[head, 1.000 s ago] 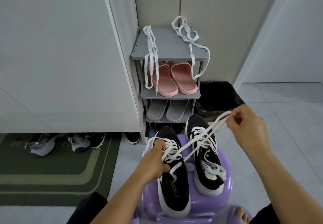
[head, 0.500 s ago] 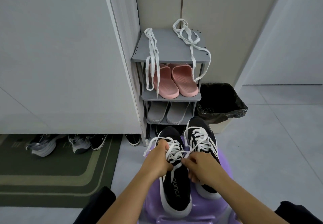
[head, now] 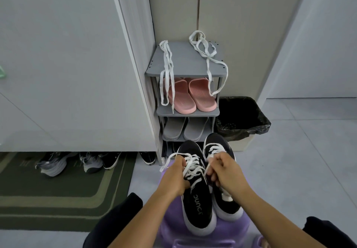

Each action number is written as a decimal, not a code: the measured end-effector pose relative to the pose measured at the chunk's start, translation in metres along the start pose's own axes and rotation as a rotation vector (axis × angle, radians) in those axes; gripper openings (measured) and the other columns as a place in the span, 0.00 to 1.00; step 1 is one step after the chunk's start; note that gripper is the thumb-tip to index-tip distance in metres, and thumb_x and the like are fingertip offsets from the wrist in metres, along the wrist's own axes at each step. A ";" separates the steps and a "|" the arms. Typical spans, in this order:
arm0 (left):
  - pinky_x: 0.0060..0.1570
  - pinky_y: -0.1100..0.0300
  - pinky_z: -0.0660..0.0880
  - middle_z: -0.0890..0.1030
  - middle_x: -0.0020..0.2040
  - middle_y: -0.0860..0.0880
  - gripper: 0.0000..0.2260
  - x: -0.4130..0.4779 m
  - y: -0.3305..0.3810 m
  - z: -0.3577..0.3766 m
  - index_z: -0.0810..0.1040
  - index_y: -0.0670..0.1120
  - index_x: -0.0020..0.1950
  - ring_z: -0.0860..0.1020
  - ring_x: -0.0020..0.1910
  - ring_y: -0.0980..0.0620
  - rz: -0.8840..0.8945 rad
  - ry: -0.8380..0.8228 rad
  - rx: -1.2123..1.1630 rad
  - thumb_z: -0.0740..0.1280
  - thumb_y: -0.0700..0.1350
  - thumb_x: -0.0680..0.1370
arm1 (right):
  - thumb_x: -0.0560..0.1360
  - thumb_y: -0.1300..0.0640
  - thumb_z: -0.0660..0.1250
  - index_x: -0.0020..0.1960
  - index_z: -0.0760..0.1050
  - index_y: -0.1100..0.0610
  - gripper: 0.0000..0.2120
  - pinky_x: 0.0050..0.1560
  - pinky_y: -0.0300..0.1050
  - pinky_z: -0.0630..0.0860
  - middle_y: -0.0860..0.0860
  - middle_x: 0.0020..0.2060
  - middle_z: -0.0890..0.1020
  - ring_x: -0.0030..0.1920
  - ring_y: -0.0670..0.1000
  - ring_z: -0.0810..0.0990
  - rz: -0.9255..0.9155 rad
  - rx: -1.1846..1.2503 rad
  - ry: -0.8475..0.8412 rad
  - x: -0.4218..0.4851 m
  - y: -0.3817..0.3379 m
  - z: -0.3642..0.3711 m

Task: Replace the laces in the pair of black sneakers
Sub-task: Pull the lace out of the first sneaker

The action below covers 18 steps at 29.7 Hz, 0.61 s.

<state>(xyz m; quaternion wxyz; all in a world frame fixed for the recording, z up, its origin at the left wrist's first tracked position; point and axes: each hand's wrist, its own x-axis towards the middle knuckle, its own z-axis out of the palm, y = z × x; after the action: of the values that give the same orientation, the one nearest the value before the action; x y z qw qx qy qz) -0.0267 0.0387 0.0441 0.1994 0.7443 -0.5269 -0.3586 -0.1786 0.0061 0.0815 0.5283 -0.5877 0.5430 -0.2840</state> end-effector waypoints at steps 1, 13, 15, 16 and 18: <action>0.40 0.54 0.74 0.72 0.41 0.52 0.18 -0.003 0.000 0.003 0.65 0.49 0.49 0.70 0.37 0.51 0.004 0.017 0.017 0.67 0.34 0.67 | 0.79 0.62 0.58 0.41 0.68 0.59 0.09 0.22 0.33 0.67 0.50 0.27 0.77 0.22 0.41 0.70 -0.016 0.033 0.048 0.000 -0.005 -0.005; 0.34 0.68 0.68 0.72 0.32 0.50 0.10 -0.012 -0.011 0.014 0.70 0.44 0.36 0.69 0.32 0.55 -0.160 -0.041 -0.524 0.67 0.40 0.76 | 0.78 0.60 0.62 0.42 0.73 0.61 0.07 0.27 0.38 0.71 0.54 0.32 0.79 0.27 0.48 0.75 0.141 -0.051 -0.211 -0.014 -0.002 -0.029; 0.32 0.71 0.69 0.72 0.32 0.48 0.09 -0.011 -0.013 0.016 0.72 0.42 0.37 0.70 0.31 0.55 -0.170 -0.025 -0.601 0.65 0.38 0.77 | 0.78 0.58 0.63 0.39 0.73 0.59 0.09 0.27 0.37 0.73 0.54 0.31 0.79 0.26 0.47 0.75 0.170 -0.225 -0.269 -0.017 0.002 -0.025; 0.31 0.71 0.69 0.73 0.32 0.48 0.07 -0.009 -0.014 0.016 0.73 0.40 0.38 0.70 0.30 0.55 -0.172 -0.018 -0.624 0.66 0.37 0.77 | 0.78 0.57 0.62 0.37 0.73 0.58 0.12 0.27 0.36 0.73 0.53 0.30 0.79 0.26 0.48 0.75 0.163 -0.331 -0.269 -0.016 0.004 -0.023; 0.32 0.69 0.70 0.74 0.33 0.47 0.04 -0.005 -0.016 0.015 0.74 0.39 0.41 0.71 0.30 0.54 -0.163 -0.016 -0.641 0.67 0.35 0.75 | 0.78 0.53 0.61 0.35 0.73 0.58 0.15 0.26 0.34 0.71 0.52 0.29 0.80 0.25 0.50 0.75 0.138 -0.497 -0.256 -0.011 0.007 -0.015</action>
<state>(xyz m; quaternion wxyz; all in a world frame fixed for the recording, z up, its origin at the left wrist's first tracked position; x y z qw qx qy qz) -0.0287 0.0501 0.0246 0.3902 0.6805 -0.3275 -0.5267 -0.1974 0.0131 0.0824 0.4504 -0.6919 0.5636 -0.0287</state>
